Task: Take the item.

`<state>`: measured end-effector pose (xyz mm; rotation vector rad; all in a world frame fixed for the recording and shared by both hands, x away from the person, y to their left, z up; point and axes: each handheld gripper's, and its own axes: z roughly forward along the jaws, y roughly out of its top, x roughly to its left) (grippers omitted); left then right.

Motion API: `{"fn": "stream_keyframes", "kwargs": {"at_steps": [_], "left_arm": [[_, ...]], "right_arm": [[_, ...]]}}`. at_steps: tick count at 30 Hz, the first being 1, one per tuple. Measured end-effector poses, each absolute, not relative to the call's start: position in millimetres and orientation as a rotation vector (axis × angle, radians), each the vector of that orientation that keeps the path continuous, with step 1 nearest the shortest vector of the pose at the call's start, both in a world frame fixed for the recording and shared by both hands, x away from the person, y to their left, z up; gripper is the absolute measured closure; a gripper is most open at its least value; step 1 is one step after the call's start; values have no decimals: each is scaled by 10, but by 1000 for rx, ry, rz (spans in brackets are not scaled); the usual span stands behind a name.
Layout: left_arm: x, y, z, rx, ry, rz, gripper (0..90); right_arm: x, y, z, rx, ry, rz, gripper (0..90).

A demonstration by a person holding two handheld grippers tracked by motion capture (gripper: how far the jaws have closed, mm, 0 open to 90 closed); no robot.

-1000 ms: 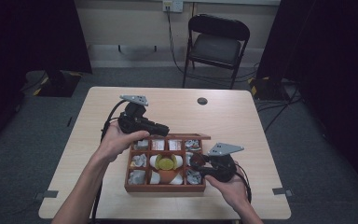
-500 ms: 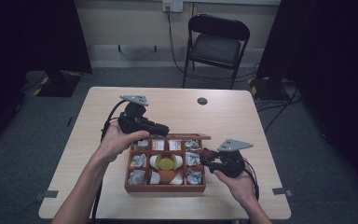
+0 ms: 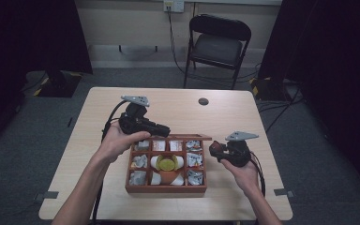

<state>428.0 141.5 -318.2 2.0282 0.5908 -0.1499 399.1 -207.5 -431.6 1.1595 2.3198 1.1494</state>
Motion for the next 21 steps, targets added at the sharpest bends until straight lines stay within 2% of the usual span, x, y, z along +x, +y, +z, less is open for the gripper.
{"fn": "stream_keyframes", "kwargs": {"at_steps": [11,21], "left_arm": [[4276,1414,-3185,2032,589,-152,819],[4270,1412,-3185,2034,588,-153,819]], "right_arm": [[4270,-2139,-4610,1239,2337,1036,555],[4349,-2184,-4766,1279,2313,972,551]]}}
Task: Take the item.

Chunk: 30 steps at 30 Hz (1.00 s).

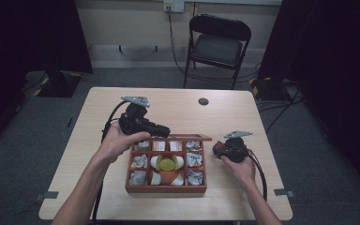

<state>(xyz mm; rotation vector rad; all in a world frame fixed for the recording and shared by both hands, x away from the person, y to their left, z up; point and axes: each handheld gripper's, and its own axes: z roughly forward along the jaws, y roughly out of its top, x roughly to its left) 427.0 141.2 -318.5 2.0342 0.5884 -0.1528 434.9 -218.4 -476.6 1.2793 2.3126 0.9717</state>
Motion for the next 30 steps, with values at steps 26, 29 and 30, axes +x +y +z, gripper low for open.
{"fn": "stream_keyframes", "kwargs": {"at_steps": [26,29,30], "left_arm": [[4247,1398,-3198,2048,588,-163,819],[4240,1398,-3201,2055,591,-166,819],[4237,1397,-3200,2057,592,-167,819]], "right_arm": [[4091,-2363,-4600,1269,2297,1037,320],[4002,-2471,-4598,1269,2281,1034,306],[3981,-2511,-4594,1267,2278,1031,304]]}}
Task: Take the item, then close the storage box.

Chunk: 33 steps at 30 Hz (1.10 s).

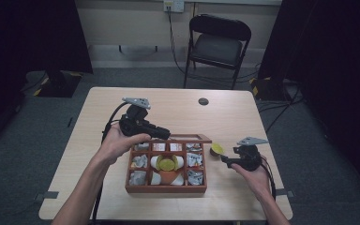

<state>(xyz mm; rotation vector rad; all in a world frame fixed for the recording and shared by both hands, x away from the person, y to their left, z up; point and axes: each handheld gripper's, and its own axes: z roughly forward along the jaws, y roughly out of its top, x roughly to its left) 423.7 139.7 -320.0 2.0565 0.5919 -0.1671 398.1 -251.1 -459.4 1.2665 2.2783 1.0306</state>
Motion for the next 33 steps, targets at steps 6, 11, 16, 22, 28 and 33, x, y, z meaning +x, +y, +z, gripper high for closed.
{"fn": "stream_keyframes", "kwargs": {"at_steps": [6,11,16,22,28,33], "left_arm": [[4179,1364,-3188,2081,590,-127,819],[4161,1362,-3199,2094,581,-131,820],[4107,1320,-3203,2143,575,-124,819],[4072,1307,-3226,2154,562,-120,820],[4044,1333,-3292,2131,528,-126,822],[4014,1331,-3348,2143,501,-143,823]], "right_arm": [[3849,-2675,-4586,1277,2256,1037,300],[3798,-2751,-4685,1287,2268,1022,294],[3791,-2755,-4778,1298,2275,984,276],[3788,-2752,-4828,1313,2266,957,237],[3800,-2774,-4864,1326,2252,918,198],[3791,-2770,-4912,1340,2252,868,186]]}}
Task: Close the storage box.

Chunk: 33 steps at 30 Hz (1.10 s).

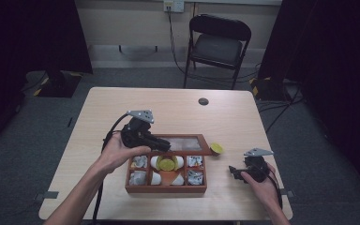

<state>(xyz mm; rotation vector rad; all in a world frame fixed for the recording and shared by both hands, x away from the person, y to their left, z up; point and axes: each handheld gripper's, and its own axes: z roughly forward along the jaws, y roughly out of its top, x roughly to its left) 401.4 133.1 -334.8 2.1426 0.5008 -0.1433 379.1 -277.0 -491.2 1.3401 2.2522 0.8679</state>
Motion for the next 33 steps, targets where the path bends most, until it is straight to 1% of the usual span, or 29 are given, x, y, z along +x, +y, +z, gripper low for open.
{"fn": "stream_keyframes", "kwargs": {"at_steps": [2,6,33], "left_arm": [[3997,1330,-3371,2144,500,-147,823],[3961,1315,-3390,2173,481,-141,823],[3866,1279,-3554,2211,422,-154,825]], "right_arm": [[3794,-2769,-4938,1352,2240,859,153],[3766,-2774,-4968,1352,2206,887,144],[3751,-2801,-5005,1329,2180,927,139]]}}
